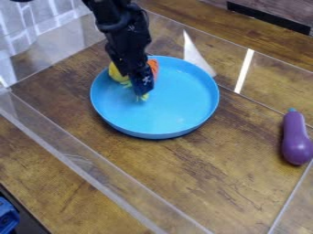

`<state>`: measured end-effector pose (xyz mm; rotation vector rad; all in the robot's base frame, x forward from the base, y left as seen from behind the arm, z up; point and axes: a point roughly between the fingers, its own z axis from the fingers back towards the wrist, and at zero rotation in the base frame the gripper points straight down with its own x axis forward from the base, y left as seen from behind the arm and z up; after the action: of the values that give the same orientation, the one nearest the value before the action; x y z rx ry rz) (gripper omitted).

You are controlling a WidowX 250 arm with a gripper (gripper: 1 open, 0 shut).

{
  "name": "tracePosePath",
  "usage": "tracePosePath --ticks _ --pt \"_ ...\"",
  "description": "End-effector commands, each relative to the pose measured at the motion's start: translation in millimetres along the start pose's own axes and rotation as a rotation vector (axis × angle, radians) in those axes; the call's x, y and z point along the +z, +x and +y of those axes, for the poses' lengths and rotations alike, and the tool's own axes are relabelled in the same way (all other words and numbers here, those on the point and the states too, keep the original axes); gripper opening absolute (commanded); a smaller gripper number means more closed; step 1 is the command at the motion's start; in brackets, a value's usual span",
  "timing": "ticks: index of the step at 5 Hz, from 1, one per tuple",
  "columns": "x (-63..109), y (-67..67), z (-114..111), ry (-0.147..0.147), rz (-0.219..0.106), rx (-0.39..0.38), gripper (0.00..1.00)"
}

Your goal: Move the carrot to the right side

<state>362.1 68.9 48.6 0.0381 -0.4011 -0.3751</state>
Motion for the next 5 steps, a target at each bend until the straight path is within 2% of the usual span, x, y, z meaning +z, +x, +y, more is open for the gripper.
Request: tracePosePath --ticks 1,3,4,5 --pt "10.5 6.6 8.4 0.029 -0.036 0.011 1.0" --pt "5.0 8.3 9.8 0.03 -0.043 0.017 1.0" --pt "2.5 11.5 8.2 0.03 -0.042 0.016 0.0" --pt "4.4 14.2 6.6 0.03 -0.041 0.013 0.0"
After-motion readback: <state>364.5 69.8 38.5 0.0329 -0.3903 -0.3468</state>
